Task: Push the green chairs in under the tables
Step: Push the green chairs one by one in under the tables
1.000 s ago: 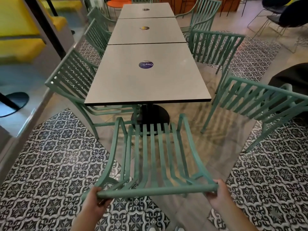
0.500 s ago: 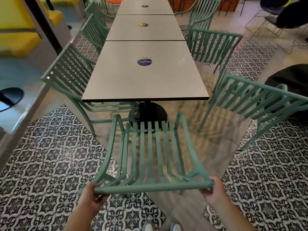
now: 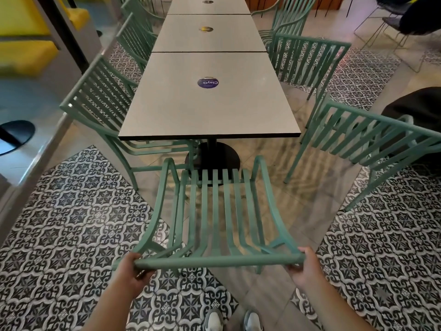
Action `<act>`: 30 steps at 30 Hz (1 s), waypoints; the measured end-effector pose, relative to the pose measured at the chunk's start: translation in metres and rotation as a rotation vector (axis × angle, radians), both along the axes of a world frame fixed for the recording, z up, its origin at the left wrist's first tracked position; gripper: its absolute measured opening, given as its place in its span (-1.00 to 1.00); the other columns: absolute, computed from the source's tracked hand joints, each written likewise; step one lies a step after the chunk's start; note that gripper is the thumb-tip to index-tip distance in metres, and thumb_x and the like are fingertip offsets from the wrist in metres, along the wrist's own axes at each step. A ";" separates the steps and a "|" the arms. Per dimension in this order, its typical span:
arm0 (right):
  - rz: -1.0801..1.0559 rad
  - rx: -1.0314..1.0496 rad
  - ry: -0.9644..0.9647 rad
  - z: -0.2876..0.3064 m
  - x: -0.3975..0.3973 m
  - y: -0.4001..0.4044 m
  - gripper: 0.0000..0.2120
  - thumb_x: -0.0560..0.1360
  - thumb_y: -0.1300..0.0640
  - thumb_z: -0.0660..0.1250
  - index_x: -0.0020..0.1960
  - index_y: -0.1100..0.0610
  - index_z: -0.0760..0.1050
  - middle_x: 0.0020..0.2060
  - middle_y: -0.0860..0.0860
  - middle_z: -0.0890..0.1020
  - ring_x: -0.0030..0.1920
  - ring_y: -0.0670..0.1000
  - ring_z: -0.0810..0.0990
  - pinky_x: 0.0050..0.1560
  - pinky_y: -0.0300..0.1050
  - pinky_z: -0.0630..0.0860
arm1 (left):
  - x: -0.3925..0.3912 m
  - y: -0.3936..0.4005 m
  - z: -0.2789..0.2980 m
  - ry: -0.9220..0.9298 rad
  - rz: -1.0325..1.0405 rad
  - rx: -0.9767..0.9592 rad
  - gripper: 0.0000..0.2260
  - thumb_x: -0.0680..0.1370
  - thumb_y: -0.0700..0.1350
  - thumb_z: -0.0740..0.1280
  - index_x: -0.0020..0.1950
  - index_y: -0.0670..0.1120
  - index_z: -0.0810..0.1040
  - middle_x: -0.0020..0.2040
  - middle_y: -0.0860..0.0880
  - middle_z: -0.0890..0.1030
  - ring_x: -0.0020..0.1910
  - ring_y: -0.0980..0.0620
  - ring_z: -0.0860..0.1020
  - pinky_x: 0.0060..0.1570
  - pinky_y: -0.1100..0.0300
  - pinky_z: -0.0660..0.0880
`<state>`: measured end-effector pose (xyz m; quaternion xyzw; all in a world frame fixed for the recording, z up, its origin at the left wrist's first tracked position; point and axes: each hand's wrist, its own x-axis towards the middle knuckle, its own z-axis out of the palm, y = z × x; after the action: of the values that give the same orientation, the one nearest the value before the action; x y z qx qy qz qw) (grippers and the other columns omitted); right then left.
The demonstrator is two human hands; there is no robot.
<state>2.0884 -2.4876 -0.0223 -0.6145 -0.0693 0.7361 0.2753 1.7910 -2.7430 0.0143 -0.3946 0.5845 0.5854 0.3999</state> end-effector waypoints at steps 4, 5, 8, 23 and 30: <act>0.003 0.013 -0.010 0.001 -0.001 -0.001 -0.88 0.52 0.20 0.13 -0.06 0.24 0.40 -0.22 0.18 0.44 -0.23 0.13 0.48 -0.55 -0.13 0.54 | 0.003 0.001 0.004 0.011 -0.003 0.001 -0.87 0.61 -0.17 0.20 -0.09 -0.21 0.40 -0.03 -0.23 0.49 0.18 -0.18 0.45 0.13 0.01 0.43; 0.003 0.012 -0.009 0.002 -0.001 -0.001 -0.88 0.52 0.20 0.13 -0.07 0.24 0.40 -0.22 0.18 0.44 -0.23 0.13 0.47 -0.55 -0.13 0.54 | 0.003 0.001 0.005 0.012 -0.001 0.002 -0.87 0.61 -0.17 0.20 -0.10 -0.20 0.40 -0.05 -0.23 0.49 0.15 -0.18 0.45 0.12 0.01 0.43; -0.002 0.012 -0.008 0.004 -0.001 -0.001 -0.89 0.52 0.21 0.13 -0.11 0.23 0.39 -0.24 0.16 0.42 -0.24 0.12 0.45 -0.55 -0.14 0.53 | 0.003 0.001 0.004 0.012 0.009 0.010 -0.88 0.60 -0.18 0.21 -0.09 -0.21 0.40 -0.09 -0.23 0.48 0.12 -0.18 0.45 0.15 -0.01 0.44; -0.001 0.001 -0.010 0.001 0.000 -0.001 -0.87 0.52 0.19 0.14 -0.06 0.26 0.39 -0.23 0.18 0.42 -0.24 0.14 0.47 -0.53 -0.12 0.55 | 0.002 -0.001 -0.002 -0.012 0.061 0.055 -0.90 0.59 -0.18 0.22 0.00 -0.22 0.42 0.19 -0.26 0.48 0.25 -0.20 0.48 0.12 -0.02 0.48; -0.013 0.004 -0.005 0.002 0.000 -0.003 -0.84 0.51 0.21 0.14 0.04 0.27 0.37 -0.22 0.17 0.41 -0.24 0.14 0.48 -0.53 -0.11 0.55 | 0.004 -0.010 -0.004 0.021 0.034 0.043 -0.72 0.58 -0.17 0.24 0.28 -0.21 0.41 0.21 -0.27 0.50 0.14 -0.20 0.51 -0.04 -0.04 0.50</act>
<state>2.0887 -2.4910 -0.0202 -0.6160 -0.0675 0.7327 0.2813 1.7953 -2.7531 0.0100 -0.3898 0.5692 0.6087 0.3920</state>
